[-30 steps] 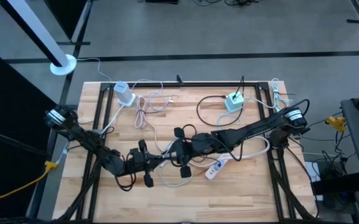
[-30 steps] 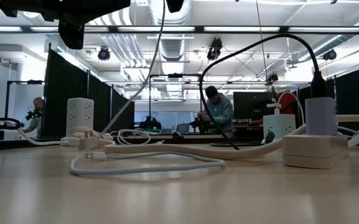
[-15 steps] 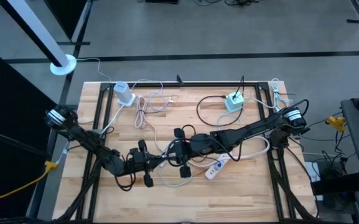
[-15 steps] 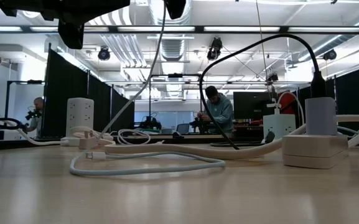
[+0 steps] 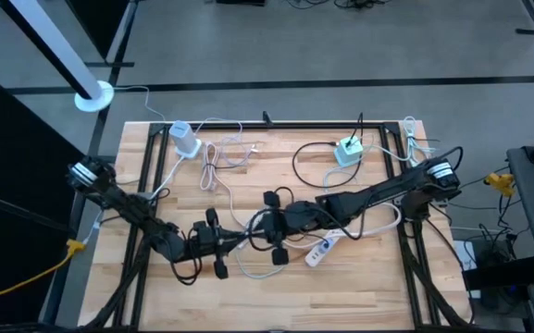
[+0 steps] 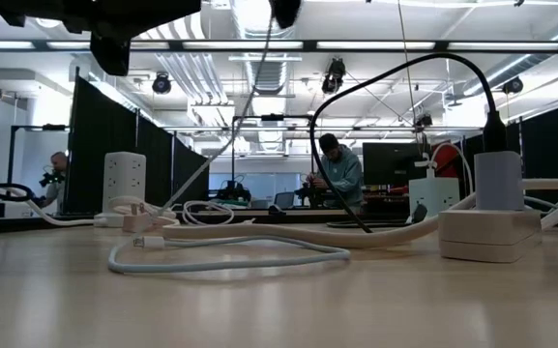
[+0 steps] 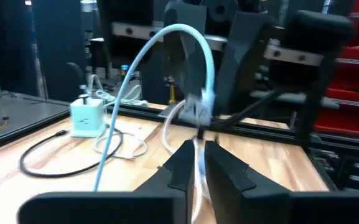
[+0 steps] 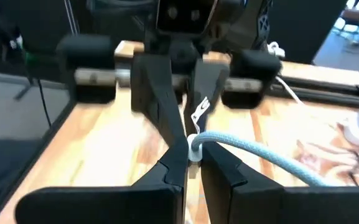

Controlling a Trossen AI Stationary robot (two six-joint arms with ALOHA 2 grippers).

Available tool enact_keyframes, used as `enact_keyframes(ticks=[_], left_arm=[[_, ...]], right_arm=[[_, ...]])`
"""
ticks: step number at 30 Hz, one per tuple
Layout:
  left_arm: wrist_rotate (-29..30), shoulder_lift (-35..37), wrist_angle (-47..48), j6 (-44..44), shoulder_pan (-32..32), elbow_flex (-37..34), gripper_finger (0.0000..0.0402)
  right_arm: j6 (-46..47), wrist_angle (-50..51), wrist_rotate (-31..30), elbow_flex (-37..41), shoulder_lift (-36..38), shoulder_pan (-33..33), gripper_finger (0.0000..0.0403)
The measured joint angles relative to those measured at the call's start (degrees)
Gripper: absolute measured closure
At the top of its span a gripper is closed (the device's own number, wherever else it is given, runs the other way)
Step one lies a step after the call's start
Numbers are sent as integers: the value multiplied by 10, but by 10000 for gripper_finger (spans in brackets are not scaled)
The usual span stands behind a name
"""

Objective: Insert USB
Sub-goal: Insert the light blue charger cable into the pink outlet extension

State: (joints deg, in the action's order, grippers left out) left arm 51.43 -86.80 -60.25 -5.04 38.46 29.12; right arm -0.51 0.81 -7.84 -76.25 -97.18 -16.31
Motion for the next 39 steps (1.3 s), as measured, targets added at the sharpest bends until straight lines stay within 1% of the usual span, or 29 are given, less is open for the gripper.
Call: enact_keyframes(ticks=[3, 5, 7, 10, 13, 17, 19, 23, 26, 29, 32, 39], left_arm=[[-41, 0, 14, 0, 6, 0, 352], [-84, 0, 31, -2, 7, 0, 339], [-109, -3, 42, -5, 7, 0, 328], [-109, -21, 33, -3, 6, 0, 317], [-109, -49, 19, -1, -2, 9, 310], [-108, -99, 13, -1, -6, 32, 306], [-104, -122, 13, 1, -7, 46, 306], [-86, -153, 12, 19, -11, 70, 313], [-66, -160, 12, 45, -14, 84, 321], [-32, -160, 13, 70, -20, 92, 328], [-10, -159, 13, 88, -29, 96, 335], [-10, -159, 14, 90, -42, 96, 333]], right_arm=[[18, 86, -67, 0, 39, -33, 387], [60, 159, -108, 0, 60, -59, 387], [115, 225, -138, 0, 74, -85, 387], [205, 305, -177, 0, 82, -129, 387], [312, 375, -186, 0, 81, -175, 387], [454, 443, -223, 7, 73, -241, 387], [516, 464, -247, 11, 70, -271, 387], [608, 486, -338, 18, 62, -318, 387], [653, 491, -384, 29, 51, -332, 387], [712, 491, -427, 50, 32, -337, 387], [783, 491, -446, 76, 10, -340, 387], [921, 477, -482, 126, -49, -360, 387]])
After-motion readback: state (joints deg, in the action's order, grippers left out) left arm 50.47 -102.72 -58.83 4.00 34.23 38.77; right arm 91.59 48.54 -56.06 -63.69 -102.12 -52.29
